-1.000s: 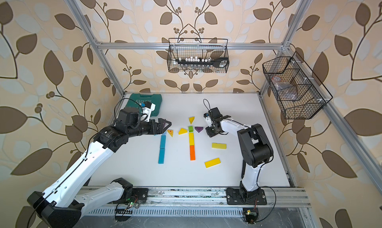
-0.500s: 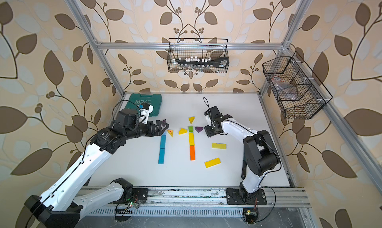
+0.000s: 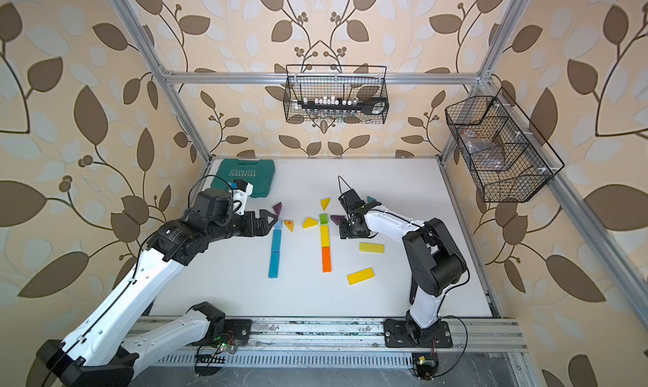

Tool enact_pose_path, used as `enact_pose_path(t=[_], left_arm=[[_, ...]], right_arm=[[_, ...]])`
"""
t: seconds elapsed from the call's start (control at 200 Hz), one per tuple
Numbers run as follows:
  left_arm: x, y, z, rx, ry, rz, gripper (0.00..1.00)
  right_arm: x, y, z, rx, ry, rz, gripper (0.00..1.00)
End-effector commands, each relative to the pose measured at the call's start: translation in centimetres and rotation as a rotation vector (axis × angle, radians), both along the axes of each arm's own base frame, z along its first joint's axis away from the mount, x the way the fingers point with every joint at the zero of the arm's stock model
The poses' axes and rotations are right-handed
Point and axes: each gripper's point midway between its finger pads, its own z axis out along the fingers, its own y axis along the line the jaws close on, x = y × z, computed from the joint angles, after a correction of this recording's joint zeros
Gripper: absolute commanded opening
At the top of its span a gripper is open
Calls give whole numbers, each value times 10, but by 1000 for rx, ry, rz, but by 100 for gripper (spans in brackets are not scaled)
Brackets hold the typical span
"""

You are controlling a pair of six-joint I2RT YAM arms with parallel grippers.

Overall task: Assemble a small pinwheel with building blocks
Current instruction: Assemble the building block at the center of the board.

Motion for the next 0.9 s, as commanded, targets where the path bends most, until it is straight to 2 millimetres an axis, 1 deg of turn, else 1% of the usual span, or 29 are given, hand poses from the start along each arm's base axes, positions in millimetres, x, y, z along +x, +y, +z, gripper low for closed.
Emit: enact_pose_path(t=[0.0, 0.075, 0.155, 0.225, 0.31, 0.425, 0.59, 0.72, 0.795, 0.895], left_arm=[[1, 8, 3, 28, -27, 13, 99], [2, 7, 1, 31, -24, 13, 99], [2, 7, 0, 35, -23, 9, 99], [3, 7, 0, 39, -23, 10, 99], [4, 7, -1, 43, -23, 10, 99], [5, 6, -2, 44, -24, 5, 99], [6, 4, -5, 51, -11, -1, 99], [6, 5, -5, 53, -15, -2, 99], [6, 5, -4, 51, -19, -2, 99], [7, 3, -3, 48, -24, -10, 99]], right_arm=[[5, -8, -10, -5, 24, -60, 52], [8, -10, -14, 17, 27, -71, 47], [14, -13, -14, 18, 26, -87, 44], [19, -20, -13, 9, 20, -109, 38], [26, -27, -11, 2, 12, -131, 36], [32, -29, -11, -10, 16, -131, 36], [42, -27, -14, -23, 20, -120, 36], [46, -30, -17, -35, 26, -130, 36], [47, -32, -16, -44, 24, -138, 36], [51, -37, -16, -65, 11, -150, 40]])
